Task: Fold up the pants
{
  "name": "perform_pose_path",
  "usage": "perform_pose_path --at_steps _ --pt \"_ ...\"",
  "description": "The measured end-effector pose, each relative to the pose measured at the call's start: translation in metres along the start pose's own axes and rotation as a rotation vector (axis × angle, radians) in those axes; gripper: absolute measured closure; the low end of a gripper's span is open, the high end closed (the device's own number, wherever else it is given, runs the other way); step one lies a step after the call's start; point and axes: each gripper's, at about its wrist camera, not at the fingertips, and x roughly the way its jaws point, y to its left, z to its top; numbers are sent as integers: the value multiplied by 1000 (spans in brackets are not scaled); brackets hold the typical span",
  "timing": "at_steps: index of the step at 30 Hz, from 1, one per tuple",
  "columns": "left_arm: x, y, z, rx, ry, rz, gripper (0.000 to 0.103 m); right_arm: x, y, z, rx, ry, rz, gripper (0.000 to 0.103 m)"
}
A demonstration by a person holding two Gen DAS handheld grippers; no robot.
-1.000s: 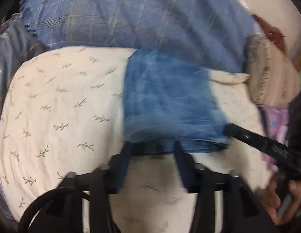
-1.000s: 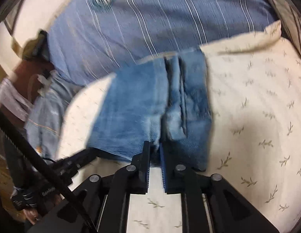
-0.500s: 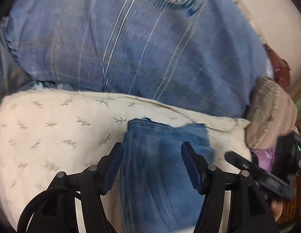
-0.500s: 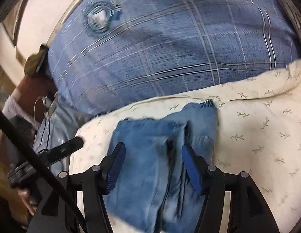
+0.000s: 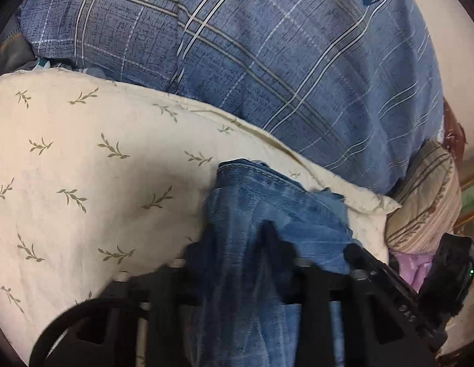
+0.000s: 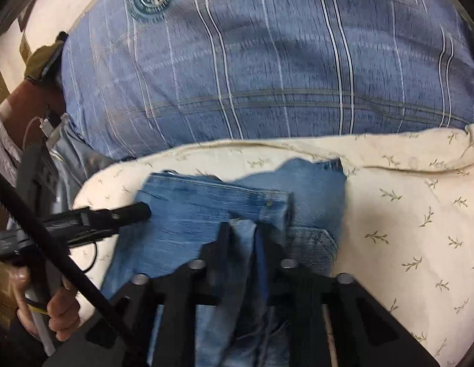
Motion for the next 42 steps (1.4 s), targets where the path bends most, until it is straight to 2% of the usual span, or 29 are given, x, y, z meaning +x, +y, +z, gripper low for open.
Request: perform_pose_path --at_steps 1,2,4,6,7,8,9,10,12,14,15,16,17,18,21,23,24,25,27,28,29,31,33,35,36,38,39,42 --pt "-3 -5 0 25 -4 -25 92 -9 1 2 9 -21 24 95" --pt "-10 -8 -2 50 -17 -26 92 -18 1 4 17 -42 53 96" --pt "-11 -11 -3 55 -40 -39 91 -29 1 7 9 -72 32 98" --pt "0 0 -2 16 -28 -12 90 -11 -11 4 39 -15 -15 99" --pt "4 6 -2 2 -23 19 88 -1 -17 0 41 15 -66 103" --pt "8 14 -1 -34 -10 26 85 11 -21 -4 24 48 -166 103" --pt "8 18 0 -66 -1 -4 85 20 -27 -8 43 80 -167 103" --pt "5 22 2 -100 4 -46 85 19 -32 -9 82 81 -131 103" --pt "-1 20 5 -99 -4 -67 75 4 -36 -5 142 35 -38 99" --pt "-9 17 6 -80 -41 -67 62 -17 -33 -2 143 -50 11 91" --pt "-11 16 7 -72 -48 -71 60 -26 -32 -1 141 -86 44 67" --pt "-13 15 7 -67 -52 -77 57 -29 -30 0 141 -97 67 36" --pt "-13 14 8 -64 -57 -73 56 -31 -30 2 140 -101 92 29" --pt "-15 15 6 -57 -64 -57 56 -29 -25 2 128 -98 117 28" --pt "-16 10 1 19 -94 54 58 -12 -12 3 83 -48 67 28" --pt "-10 -1 0 65 -91 77 60 9 -8 6 65 15 37 34" --pt "-8 -6 -1 83 -87 77 65 15 -10 5 71 36 18 45" --pt "-6 -10 -2 100 -85 86 82 20 -14 3 75 51 21 62" --pt "-9 -19 -4 132 -96 85 89 17 -19 -1 92 48 18 74" --pt "-11 -21 -4 129 -102 56 90 10 -20 0 104 28 30 86" --pt "-13 -21 -2 118 -104 40 90 3 -19 3 101 12 49 90" --pt "-11 -18 -1 114 -98 30 90 -5 -14 6 67 -13 38 93" --pt "-4 -13 -3 120 -86 75 90 10 -16 1 68 37 12 93" --pt "-3 -11 -3 97 -86 73 87 18 -16 -4 73 62 1 92" --pt "-7 -12 -2 91 -87 67 86 15 -12 -2 57 54 0 88" --pt "-19 -15 1 85 -104 41 73 1 -6 1 41 23 25 84" --pt "-27 -15 1 90 -130 37 69 -6 -5 1 43 6 44 75" --pt "-48 -14 -2 116 -155 71 66 -29 -11 -2 61 -44 80 37"
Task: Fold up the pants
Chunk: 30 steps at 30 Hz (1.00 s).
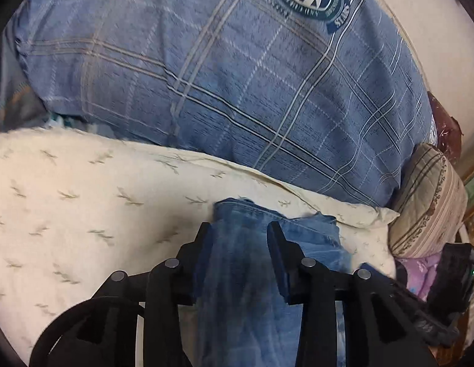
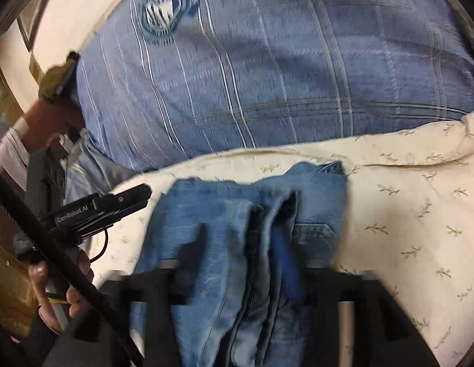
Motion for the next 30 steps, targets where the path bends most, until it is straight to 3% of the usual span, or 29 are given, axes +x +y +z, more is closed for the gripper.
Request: perform_pose_path --at_steps 4,8,11,16,20,23,27,28,30 --pt "-23 10 -27 5 65 65 52 -23 -14 -11 85 -13 -10 26" --pt "-9 7 -47 -18 182 20 51 -25 -33 -32 182 50 0 24" --pt "2 -2 -47 15 191 41 52 -14 -40 -40 230 99 6 24" --pt "10 -7 -48 -13 187 27 59 2 -40 -42 249 146 36 21" --pt "12 -6 -47 -6 163 25 80 10 -37 -45 223 187 -37 19" --pt "11 -10 -48 23 146 20 90 17 -44 -51 272 214 -5 28" --pt "-8 -19 -46 45 107 -13 95 1 -32 -47 214 169 -40 66" --pt "-7 -19 -46 51 107 -10 95 -2 -31 -48 199 161 -58 71" --pt "3 -14 -49 67 137 36 91 4 -37 -48 205 179 -58 68"
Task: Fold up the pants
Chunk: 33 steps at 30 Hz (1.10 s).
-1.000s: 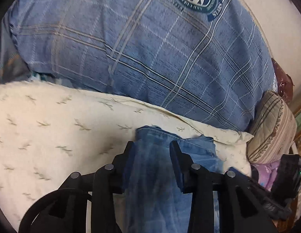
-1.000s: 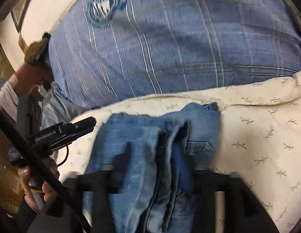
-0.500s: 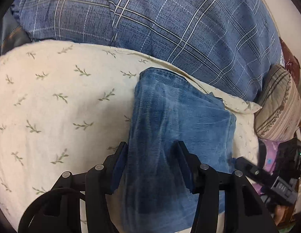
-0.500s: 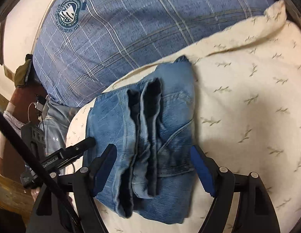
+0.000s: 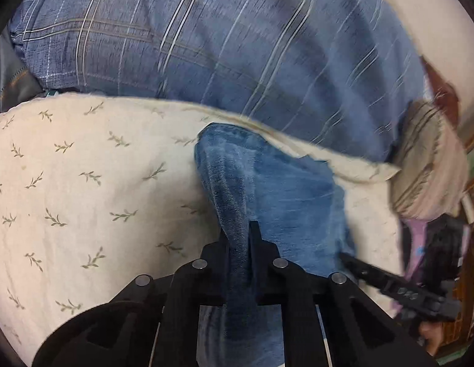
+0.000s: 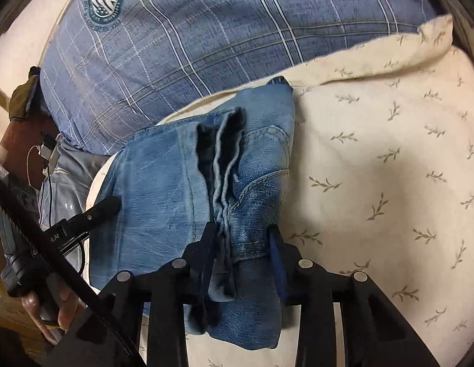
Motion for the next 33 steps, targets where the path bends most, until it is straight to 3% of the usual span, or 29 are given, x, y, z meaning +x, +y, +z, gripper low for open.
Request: perform_pose_path --at_steps 2,5,7,12,14,17,20,23,26,27,30,33 --pt "8 6 -3 -11 36 36 80 7 -2 2 -11 20 -4 58" --pt "-7 8 -5 -39 31 20 66 -2 -6 4 10 -4 26 49" --pt "-19 9 -10 -44 17 27 63 -16 -7 0 29 -48 43 30" --pt "-29 7 -28 -60 41 48 62 -36 -12 -22 94 -110 93 20" --pt "-29 1 -31 -37 60 71 62 -25 -8 -25 82 -60 109 20" --pt "-25 0 -32 -35 69 73 63 -11 7 -24 19 -16 62 20" --pt "-24 2 -31 -49 72 42 74 -4 15 -26 -31 3 -19 22" --pt "-24 -1 -30 -37 62 29 85 0 14 -26 -31 27 -26 34" --pt "-37 -1 -27 -66 42 -42 91 -10 20 -29 -58 1 -32 54" --pt "-39 0 -26 -66 29 -44 91 -14 23 -29 -76 -8 -35 60" --pt "-25 8 -28 -68 66 4 84 -9 26 -30 -95 6 -46 60" --pt "-24 9 -29 -54 60 42 74 -7 26 -29 -106 4 -51 48"
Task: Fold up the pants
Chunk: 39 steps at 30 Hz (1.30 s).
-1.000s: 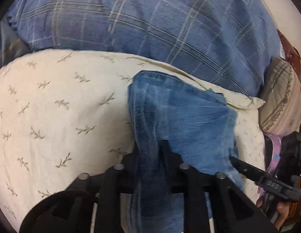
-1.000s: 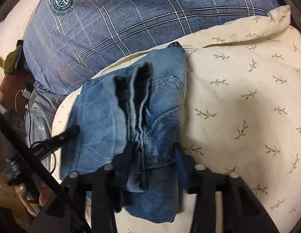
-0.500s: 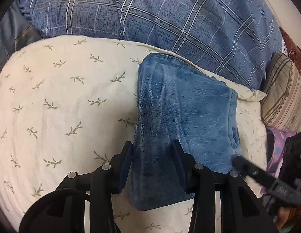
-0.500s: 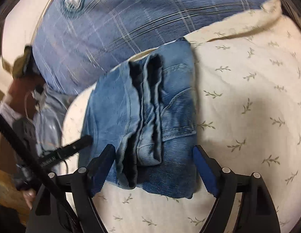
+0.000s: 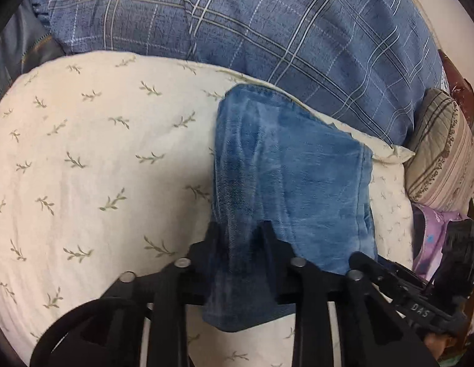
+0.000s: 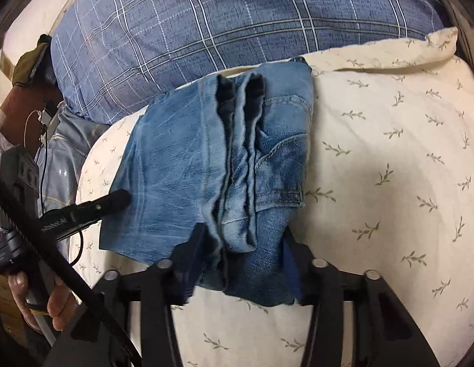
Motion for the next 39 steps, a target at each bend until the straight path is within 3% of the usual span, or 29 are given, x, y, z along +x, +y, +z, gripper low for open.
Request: perform_pose_path --at_steps 2,4,7,9,12,14,17,19,21,24,25,29,33,35,37,39 --pt "-7 -1 -1 21 -30 16 70 -1 -3 1 11 1 17 44" --pt "-13 2 -9 17 -35 33 65 -8 -5 -4 18 -21 30 31" --pt "-15 8 -25 -47 5 -21 63 -14 -12 -17 67 -33 91 29" --pt "-15 5 -28 -39 18 -8 63 -13 -10 -19 61 -27 78 30" --pt "-13 8 -27 -32 24 7 64 -12 -3 -19 21 -30 26 35" --pt "-12 10 -26 -54 29 -34 79 -11 -1 -19 6 -27 -6 42" --pt "-19 6 -23 -48 12 -74 91 -12 -3 -18 10 -31 -8 54" --pt "-26 5 -21 -47 -8 -109 92 -19 -2 -18 0 -53 -8 68" --pt "-27 11 -22 -72 -4 -124 92 -22 0 -17 -13 -58 -11 72" --pt "-19 19 -23 -81 27 -86 91 -19 0 -17 -14 -47 -14 76" --pt "-19 18 -23 -75 21 -75 91 -19 1 -17 -22 -49 -33 88" --pt "-22 15 -23 -57 10 -76 91 -19 1 -17 -34 -52 -68 89" --pt "-20 20 -22 -97 30 -91 83 -22 -9 -15 20 -55 -18 78" --pt "-22 22 -20 -122 20 -104 75 -29 -25 -14 104 -80 53 65" --pt "-26 21 -19 -117 5 -98 73 -35 -31 -13 130 -103 57 45" --pt "-27 20 -21 -100 15 -94 69 -36 -31 -12 113 -97 31 45"
